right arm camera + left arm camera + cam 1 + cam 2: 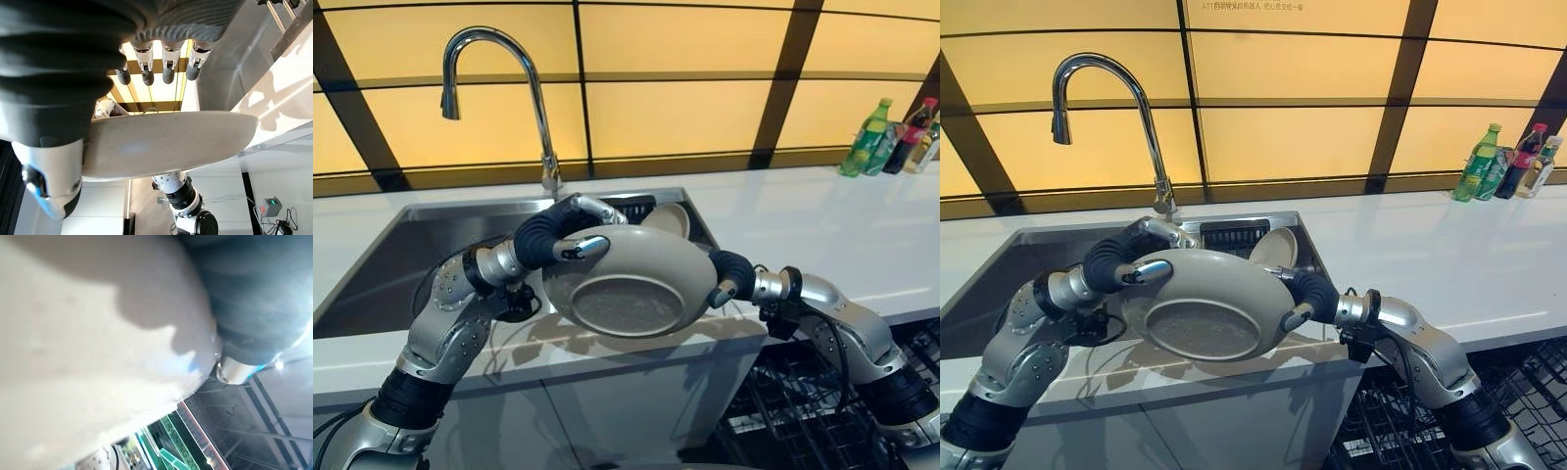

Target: Pick up plates and place into dishwasher.

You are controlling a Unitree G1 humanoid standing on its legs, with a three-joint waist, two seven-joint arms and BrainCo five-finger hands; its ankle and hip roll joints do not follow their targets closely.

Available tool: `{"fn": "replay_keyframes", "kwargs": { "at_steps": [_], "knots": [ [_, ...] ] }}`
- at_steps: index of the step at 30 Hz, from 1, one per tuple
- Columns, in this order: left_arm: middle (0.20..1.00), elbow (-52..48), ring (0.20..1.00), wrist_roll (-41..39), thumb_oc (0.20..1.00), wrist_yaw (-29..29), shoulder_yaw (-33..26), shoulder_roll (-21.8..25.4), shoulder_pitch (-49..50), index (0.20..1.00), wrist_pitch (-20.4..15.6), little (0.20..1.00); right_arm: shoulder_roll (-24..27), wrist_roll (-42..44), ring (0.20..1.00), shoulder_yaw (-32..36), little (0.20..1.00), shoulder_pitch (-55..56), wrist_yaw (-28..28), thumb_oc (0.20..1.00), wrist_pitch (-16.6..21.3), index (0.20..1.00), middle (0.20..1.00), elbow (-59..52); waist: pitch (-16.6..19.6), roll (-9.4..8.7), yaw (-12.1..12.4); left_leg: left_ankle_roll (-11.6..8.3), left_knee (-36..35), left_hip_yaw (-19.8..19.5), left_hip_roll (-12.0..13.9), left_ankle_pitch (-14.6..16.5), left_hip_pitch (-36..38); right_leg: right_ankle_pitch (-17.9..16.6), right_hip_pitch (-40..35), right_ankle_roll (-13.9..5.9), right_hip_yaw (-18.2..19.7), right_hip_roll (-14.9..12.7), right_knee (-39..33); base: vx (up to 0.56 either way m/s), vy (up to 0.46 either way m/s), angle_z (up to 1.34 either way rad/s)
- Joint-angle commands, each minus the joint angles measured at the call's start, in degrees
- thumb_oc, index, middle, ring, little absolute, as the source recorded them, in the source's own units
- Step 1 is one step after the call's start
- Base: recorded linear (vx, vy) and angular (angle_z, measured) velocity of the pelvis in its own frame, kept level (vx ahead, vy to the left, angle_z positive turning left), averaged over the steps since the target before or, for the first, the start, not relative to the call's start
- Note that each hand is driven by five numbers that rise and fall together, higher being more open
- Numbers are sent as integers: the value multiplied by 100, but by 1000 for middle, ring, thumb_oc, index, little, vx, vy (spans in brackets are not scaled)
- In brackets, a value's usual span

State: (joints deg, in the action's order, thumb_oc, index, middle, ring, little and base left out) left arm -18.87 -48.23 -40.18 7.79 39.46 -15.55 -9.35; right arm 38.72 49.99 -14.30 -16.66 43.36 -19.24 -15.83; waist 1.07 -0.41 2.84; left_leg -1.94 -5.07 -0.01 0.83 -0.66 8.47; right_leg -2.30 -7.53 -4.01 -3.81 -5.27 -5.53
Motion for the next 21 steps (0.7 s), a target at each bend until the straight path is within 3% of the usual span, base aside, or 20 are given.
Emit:
{"fn": "replay_keyframes", "kwargs": {
  "at_steps": [1,9,18,21],
  "knots": [
    [200,28,200,-287,200,479,246,-317,-378,200,-470,200,-161,32,1000,-371,1000,-279,-45,1000,206,1000,1000,-436,197,-90,149,29,7,41,78,274,-74,128,-4,-224,-278,-205,53,0,0,0],
    [200,45,200,-48,200,704,322,-617,-258,200,-605,200,-607,284,1000,-488,1000,-317,-496,1000,220,1000,1000,-537,173,-79,168,45,7,77,85,277,-65,128,0,-221,-277,-207,53,0,0,0],
    [200,61,200,38,200,955,245,-812,-113,200,-755,200,-959,739,1000,-486,1000,-2,-903,1000,-188,1000,1000,-634,142,-77,145,45,7,106,94,280,-57,120,18,-211,-291,-200,53,-3,-3,-1],
    [200,55,200,106,200,981,279,-869,-75,200,-785,200,-1102,941,454,-533,454,117,-939,454,-195,454,454,-660,138,-73,135,42,7,122,97,282,-55,124,22,-211,-291,-197,53,0,0,0]
  ]
}}
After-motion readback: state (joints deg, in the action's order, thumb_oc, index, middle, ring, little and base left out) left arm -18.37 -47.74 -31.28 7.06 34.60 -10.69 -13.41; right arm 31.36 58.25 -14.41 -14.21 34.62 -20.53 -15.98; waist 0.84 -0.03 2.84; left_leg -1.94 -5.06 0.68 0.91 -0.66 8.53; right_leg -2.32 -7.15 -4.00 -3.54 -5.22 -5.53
